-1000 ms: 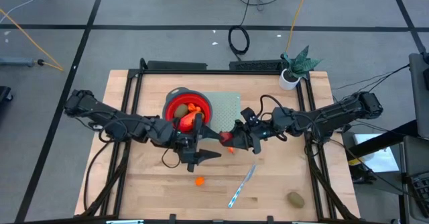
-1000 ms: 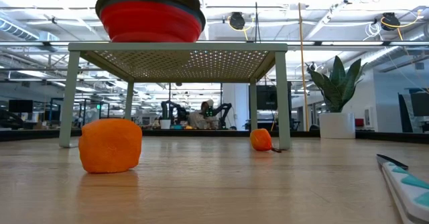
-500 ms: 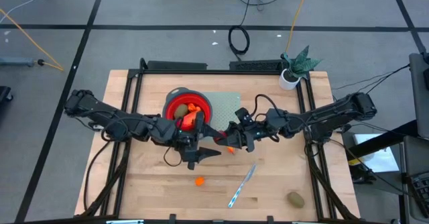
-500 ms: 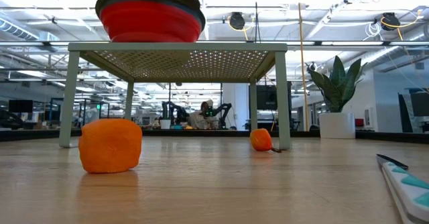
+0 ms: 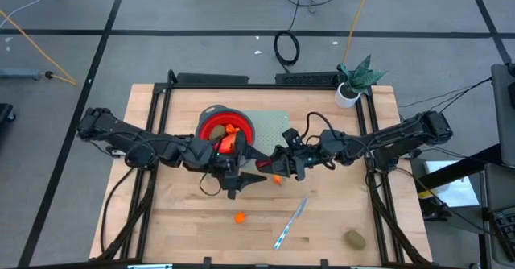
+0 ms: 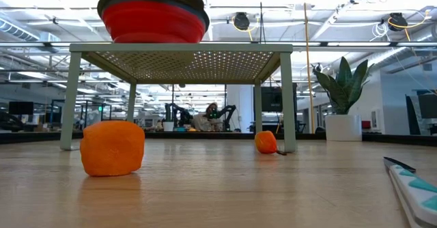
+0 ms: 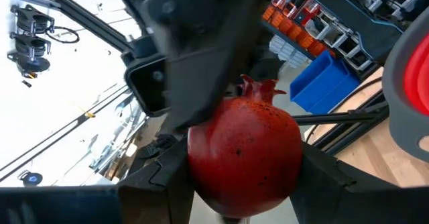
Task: Pick & Place Fruit
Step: Put the pomegranate into the red strainer bowl on the shelf
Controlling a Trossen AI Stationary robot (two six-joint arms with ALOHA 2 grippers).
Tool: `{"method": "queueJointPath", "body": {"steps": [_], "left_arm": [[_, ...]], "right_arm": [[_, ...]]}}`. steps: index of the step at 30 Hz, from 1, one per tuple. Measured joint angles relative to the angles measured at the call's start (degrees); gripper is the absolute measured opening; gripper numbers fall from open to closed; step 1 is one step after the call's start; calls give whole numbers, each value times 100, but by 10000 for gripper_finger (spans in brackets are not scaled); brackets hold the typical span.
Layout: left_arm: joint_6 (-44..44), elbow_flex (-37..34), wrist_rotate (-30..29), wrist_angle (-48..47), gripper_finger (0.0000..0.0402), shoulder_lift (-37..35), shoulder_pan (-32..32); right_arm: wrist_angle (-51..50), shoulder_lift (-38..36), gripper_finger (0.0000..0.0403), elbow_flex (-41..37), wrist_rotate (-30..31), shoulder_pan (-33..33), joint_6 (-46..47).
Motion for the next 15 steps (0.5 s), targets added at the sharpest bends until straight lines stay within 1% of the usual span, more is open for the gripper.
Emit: {"method": "queueJointPath", "body": {"steps": [4,10,12,15], "left_arm": [[6,-9,-297,-50,282,0,60],[10,-9,-308,-91,281,2,59],[10,-9,-299,-69,272,2,61],[13,-9,-298,-89,242,2,57]], "right_arm": [[39,-19,179,9,68,0,-2],[-40,-17,179,9,94,2,-2],[-103,-17,179,9,100,2,-2],[-117,-17,179,9,109,2,-4]]}}
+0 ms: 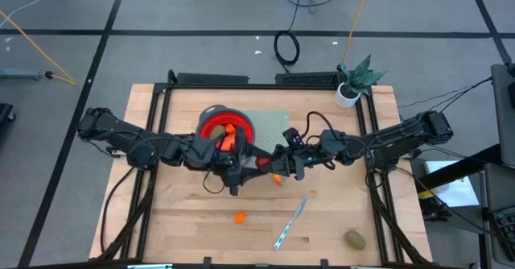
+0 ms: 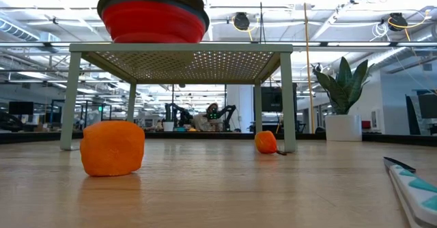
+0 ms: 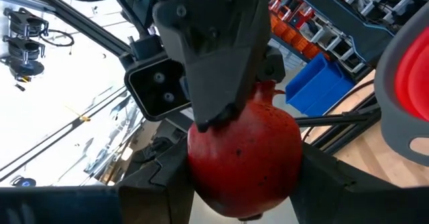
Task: Pick & Place Fruit
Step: Put the pomegranate into the red strainer bowl on the shelf
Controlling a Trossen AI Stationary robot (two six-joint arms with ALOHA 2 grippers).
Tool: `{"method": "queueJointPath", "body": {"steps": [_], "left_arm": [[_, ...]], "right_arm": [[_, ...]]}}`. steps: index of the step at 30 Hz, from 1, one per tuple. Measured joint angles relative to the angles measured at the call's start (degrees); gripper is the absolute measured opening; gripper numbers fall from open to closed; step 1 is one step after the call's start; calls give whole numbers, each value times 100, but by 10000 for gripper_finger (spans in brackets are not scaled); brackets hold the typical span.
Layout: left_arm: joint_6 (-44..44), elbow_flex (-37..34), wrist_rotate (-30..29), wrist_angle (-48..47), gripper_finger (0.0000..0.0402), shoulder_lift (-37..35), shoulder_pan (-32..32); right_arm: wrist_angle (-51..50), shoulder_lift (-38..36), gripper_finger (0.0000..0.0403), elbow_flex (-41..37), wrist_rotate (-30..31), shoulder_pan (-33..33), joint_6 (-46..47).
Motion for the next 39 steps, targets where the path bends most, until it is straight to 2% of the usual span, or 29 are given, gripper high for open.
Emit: {"method": "queueJointPath", "body": {"steps": [5,8,12,16,20,30,35,39], "left_arm": [[15,0,-4,-13,193,0,0],[13,0,-5,-42,192,0,0],[5,0,-24,-111,196,0,0],[-27,0,-237,-159,205,-26,-21],[29,0,-505,-263,194,-137,-90],[63,4,-1628,-831,204,-479,-403],[-76,9,-2292,-1109,192,-691,-508],[-442,9,-2701,-1480,194,-867,-553]], "right_arm": [[-4,0,179,2,2,0,2],[-7,0,183,2,2,0,-4],[-25,8,207,2,2,0,-61],[-39,11,230,2,20,-2,-173],[-79,11,245,2,0,0,-175],[-338,11,259,0,34,-9,-519],[-506,9,250,0,35,-9,-698],[-838,9,226,0,44,-9,-950]]}}
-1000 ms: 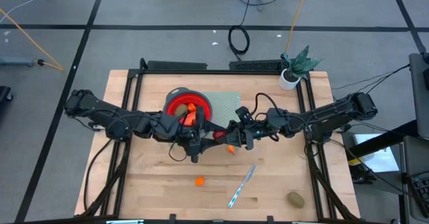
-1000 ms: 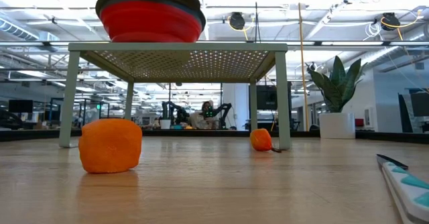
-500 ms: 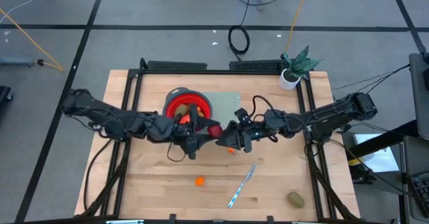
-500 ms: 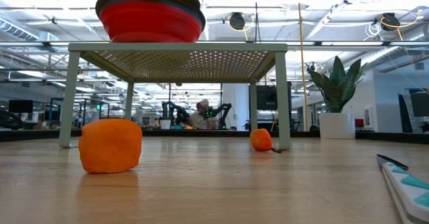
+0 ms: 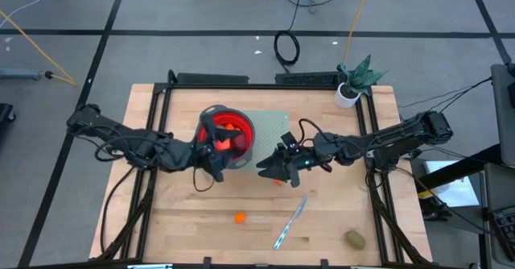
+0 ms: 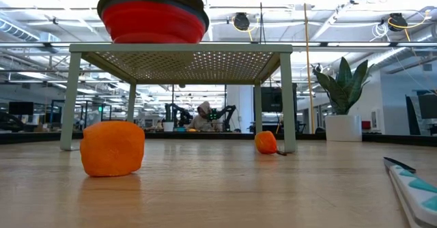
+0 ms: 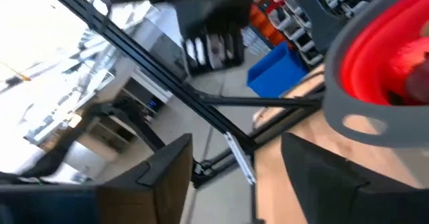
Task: Pick & Place Fruit
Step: Put the pomegranate into the red strainer bowl on the shelf
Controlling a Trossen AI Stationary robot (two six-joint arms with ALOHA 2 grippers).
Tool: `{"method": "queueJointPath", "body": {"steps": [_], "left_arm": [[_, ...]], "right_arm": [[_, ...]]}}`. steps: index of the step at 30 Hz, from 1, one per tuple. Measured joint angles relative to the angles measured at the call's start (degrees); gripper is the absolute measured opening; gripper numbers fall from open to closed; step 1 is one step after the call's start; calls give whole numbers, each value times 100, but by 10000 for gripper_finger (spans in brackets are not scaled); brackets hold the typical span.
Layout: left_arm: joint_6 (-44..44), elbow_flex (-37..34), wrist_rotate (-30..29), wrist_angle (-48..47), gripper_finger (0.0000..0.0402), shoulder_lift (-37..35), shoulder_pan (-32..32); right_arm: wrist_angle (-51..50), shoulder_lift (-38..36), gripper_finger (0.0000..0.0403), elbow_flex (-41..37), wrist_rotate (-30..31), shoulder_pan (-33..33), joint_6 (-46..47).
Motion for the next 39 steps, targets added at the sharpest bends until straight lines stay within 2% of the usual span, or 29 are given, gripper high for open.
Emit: {"method": "queueJointPath", "body": {"steps": [6,11,16,21,25,33,39], "left_arm": [[-811,0,-237,-607,200,-173,19],[-1554,3,-314,-1143,193,-272,55],[-2224,-2,-291,-1650,203,-248,125],[-2919,-2,-110,-1878,202,-250,307],[-3494,-2,-76,-1887,192,-255,532],[-4769,-2,528,-2013,201,-252,1193],[-5523,-2,1014,-2136,193,-252,1589]], "right_arm": [[-378,0,152,0,272,9,-314],[-416,0,78,0,273,9,-707],[-462,0,11,0,249,11,-1102],[-670,-82,8,1,169,11,-1452],[-1217,-252,2,-9,87,11,-1889],[-2113,-798,1,-9,92,11,-3294],[-2868,-1249,1,1,121,-22,-3969]]}}
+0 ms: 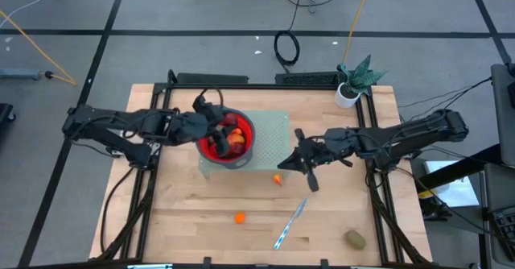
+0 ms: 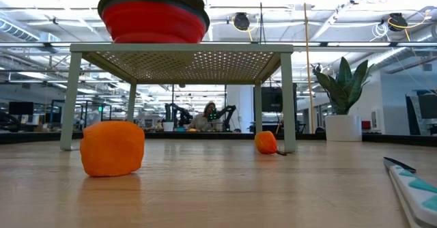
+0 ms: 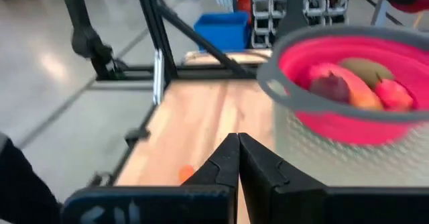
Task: Pick & Place Fruit
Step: Put the pomegranate into the red strainer bowl on the shelf
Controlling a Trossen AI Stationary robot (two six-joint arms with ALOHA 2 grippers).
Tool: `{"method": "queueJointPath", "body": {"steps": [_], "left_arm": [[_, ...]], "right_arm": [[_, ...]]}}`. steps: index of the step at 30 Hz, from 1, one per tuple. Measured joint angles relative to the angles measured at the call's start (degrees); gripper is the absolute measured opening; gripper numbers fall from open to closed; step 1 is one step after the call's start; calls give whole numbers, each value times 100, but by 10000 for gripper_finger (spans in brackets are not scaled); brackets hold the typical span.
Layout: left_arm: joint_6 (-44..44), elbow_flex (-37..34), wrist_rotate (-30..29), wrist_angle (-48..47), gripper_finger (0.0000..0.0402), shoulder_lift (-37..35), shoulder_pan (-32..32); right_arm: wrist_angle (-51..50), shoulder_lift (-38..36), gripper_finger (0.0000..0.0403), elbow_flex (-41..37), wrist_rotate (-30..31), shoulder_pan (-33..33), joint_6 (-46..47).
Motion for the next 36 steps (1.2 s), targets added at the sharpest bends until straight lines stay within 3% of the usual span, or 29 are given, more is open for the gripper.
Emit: {"method": "queueJointPath", "body": {"steps": [5,12,26,36], "left_arm": [[-432,0,340,-121,201,2,151],[-929,0,425,-308,196,2,188],[-1909,0,652,-918,196,2,191],[-2170,-8,632,-1446,200,112,410]], "right_arm": [[-649,-393,1,-24,293,-15,-193],[-638,-1207,1,-713,316,-20,-233],[392,-2986,1,-2592,611,-20,-275],[1104,-3374,1,-3247,611,-20,-401]]}}
